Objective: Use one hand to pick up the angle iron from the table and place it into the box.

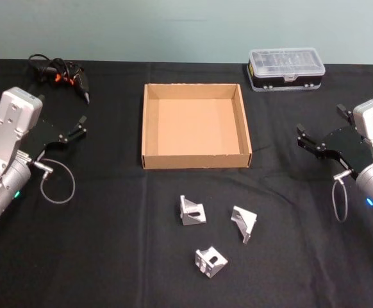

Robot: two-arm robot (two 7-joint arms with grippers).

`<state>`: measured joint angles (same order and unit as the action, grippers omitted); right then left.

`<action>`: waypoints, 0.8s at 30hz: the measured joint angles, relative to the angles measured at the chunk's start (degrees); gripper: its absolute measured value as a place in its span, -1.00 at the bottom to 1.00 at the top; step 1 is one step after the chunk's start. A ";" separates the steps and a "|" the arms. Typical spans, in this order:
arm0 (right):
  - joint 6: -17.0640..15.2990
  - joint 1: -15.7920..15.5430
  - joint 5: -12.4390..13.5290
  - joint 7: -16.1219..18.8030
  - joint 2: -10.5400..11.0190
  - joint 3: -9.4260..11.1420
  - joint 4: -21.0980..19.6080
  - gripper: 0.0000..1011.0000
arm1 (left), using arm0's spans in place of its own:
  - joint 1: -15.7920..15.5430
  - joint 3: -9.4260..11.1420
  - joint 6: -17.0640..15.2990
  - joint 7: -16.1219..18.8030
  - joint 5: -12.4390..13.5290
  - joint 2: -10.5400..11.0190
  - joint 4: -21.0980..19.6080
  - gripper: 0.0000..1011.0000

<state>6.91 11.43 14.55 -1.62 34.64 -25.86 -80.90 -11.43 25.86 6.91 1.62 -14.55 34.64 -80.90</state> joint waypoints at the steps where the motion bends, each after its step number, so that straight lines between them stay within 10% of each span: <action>1: 0.00 0.00 0.00 0.00 0.00 0.00 0.00 0.98 | 0.00 0.00 0.00 0.00 0.00 0.00 0.00 1.00; 24: 0.00 0.00 0.00 0.00 0.00 0.00 0.00 0.98 | 0.00 0.00 0.00 0.00 0.00 0.00 0.00 1.00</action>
<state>6.91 11.43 14.55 -1.62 34.64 -25.86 -80.90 -11.43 25.86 6.91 1.62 -14.55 34.65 -80.90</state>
